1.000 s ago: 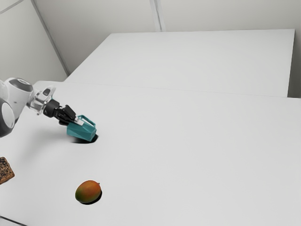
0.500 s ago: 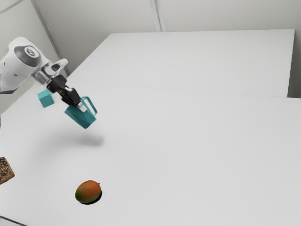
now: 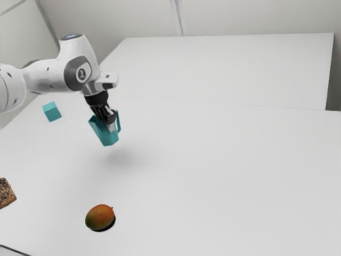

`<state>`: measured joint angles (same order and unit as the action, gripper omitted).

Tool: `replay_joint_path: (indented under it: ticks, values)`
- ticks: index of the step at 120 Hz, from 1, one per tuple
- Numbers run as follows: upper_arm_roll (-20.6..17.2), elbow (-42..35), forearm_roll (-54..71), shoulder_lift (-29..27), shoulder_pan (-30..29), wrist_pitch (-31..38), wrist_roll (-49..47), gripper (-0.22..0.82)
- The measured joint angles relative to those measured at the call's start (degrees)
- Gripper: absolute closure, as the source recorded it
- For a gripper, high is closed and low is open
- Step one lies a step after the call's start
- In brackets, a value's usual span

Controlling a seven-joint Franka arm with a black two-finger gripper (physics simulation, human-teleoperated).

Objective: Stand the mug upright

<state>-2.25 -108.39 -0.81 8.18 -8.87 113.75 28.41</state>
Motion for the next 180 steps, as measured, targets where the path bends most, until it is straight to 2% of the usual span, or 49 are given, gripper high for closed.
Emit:
replay_joint_path:
  ticks: [37,84,95,113,129,149,180]
  values:
    - [-0.1,-6.7,2.2,0.5,0.4,10.5,-8.1,0.77]
    - [-0.2,-7.2,2.9,4.7,1.0,15.1,-14.3,0.76]
    - [-0.2,-7.2,2.6,5.0,1.1,15.5,-15.0,0.68]
    - [-0.2,-7.2,2.1,4.8,1.2,15.8,-15.8,0.36]
    - [-0.2,-7.2,1.9,3.3,1.4,15.0,-16.2,0.19]
    - [0.0,-5.4,1.6,-1.7,1.5,9.8,-16.6,0.09]
    - [0.1,15.6,1.2,-2.5,1.3,-6.4,-17.0,0.03]
